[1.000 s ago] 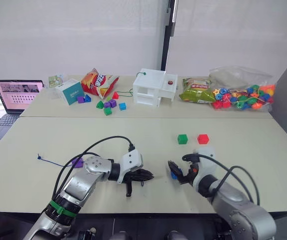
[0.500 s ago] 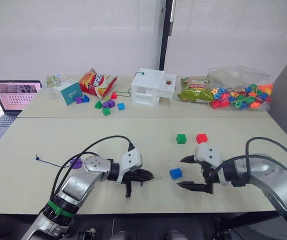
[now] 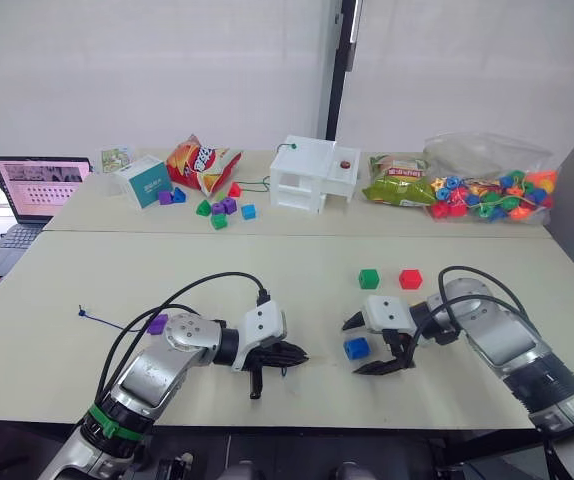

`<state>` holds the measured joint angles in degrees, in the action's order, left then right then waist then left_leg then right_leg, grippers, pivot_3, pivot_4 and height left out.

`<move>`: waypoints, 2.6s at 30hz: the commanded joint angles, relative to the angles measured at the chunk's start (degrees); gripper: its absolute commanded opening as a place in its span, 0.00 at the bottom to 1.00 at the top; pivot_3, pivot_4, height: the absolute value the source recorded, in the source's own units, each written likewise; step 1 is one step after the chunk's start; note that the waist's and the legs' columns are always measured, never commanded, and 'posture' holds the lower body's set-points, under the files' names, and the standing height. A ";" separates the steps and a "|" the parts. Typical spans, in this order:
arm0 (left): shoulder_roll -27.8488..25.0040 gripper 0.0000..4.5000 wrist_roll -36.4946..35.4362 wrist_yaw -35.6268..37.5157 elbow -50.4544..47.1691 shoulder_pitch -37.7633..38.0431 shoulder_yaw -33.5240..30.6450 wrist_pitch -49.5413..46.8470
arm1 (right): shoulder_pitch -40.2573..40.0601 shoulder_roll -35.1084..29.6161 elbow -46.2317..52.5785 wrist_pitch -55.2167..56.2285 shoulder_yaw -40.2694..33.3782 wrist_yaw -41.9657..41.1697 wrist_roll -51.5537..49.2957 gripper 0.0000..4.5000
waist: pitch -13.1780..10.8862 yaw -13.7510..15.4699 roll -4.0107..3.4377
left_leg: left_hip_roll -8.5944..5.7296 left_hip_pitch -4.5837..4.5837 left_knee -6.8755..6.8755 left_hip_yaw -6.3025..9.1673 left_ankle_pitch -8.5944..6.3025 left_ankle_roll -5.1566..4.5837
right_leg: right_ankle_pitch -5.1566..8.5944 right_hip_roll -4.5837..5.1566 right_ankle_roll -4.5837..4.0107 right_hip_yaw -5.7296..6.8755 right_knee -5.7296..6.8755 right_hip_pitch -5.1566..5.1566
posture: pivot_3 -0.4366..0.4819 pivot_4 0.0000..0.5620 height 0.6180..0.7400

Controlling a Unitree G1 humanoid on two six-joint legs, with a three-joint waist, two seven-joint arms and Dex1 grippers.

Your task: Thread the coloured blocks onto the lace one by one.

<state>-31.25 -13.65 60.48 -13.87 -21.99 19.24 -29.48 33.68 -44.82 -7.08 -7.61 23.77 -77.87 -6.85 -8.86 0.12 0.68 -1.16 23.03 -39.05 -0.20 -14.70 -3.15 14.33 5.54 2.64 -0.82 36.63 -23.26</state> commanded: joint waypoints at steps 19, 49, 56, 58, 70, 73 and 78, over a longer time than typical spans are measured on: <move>1.71 0.00 3.22 -4.73 -1.70 -7.76 5.21 -6.90 | -8.38 2.53 16.34 -16.63 -5.62 9.55 -1.31 0.29 | 0.00 0.44 0.00 | -0.02 0.01 0.00 0.04 0.00 0.01 | 0.00 -0.03 -0.01 0.00 0.06 -0.02 | 0.48 0.27 1.00; 4.56 0.00 4.49 -4.13 0.90 -8.58 7.39 -6.01 | -9.32 4.67 21.01 -25.36 -5.86 14.73 -2.62 0.29 | 0.00 0.46 0.00 | -0.01 -0.04 -0.08 0.04 0.01 0.01 | 0.00 -0.06 -0.01 0.01 0.10 0.04 | 0.48 0.27 1.00; 5.44 0.00 3.97 -3.55 -0.08 -9.47 6.89 -6.10 | -9.94 4.70 21.50 -26.02 -5.70 15.23 -2.35 0.29 | 0.00 0.50 0.00 | -0.03 -0.04 -0.10 0.04 0.01 0.01 | 0.00 -0.05 0.00 0.00 0.10 0.04 | 0.48 0.27 1.00; 5.29 0.00 3.12 -2.67 -1.14 -9.68 6.64 -6.46 | -9.89 4.81 21.39 -26.23 -5.65 15.43 -2.22 0.29 | 0.00 0.51 0.00 | -0.03 -0.03 -0.11 0.04 0.01 0.01 | 0.00 -0.05 0.00 0.01 0.10 0.04 | 0.48 0.27 1.00; 4.28 0.00 1.71 -1.13 -2.15 -9.31 5.85 -8.51 | -9.48 5.54 20.87 -26.87 -5.81 15.96 -1.75 0.29 | 0.00 0.46 0.00 | -0.02 0.01 -0.11 0.04 0.00 0.01 | 0.00 -0.06 0.00 0.01 0.12 -0.01 | 0.48 0.27 1.00; 4.94 0.00 2.23 -1.77 -1.45 -9.49 6.26 -8.01 | -9.55 5.49 21.36 -27.24 -5.77 15.88 -1.90 0.29 | 0.00 0.48 0.00 | -0.02 0.01 -0.12 0.04 0.01 0.01 | 0.00 -0.06 0.00 0.01 0.12 0.00 | 0.48 0.27 1.00; 7.60 0.00 3.60 -2.28 0.81 -10.55 8.04 -6.66 | -9.58 5.41 21.72 -27.96 -5.63 15.79 -1.93 0.29 | 0.00 0.66 0.00 | -0.04 -0.02 -0.12 0.04 0.01 0.01 | 0.00 -0.04 0.00 0.02 0.11 0.05 | 0.48 0.27 1.00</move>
<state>-26.23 -9.06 57.91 -11.62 -30.86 25.43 -38.65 23.84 -39.83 13.21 -35.16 17.96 -62.83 -8.16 -8.86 0.77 0.69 -1.21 23.00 -39.19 -0.14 -14.70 -3.14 14.33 5.50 2.64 -0.78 36.74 -23.19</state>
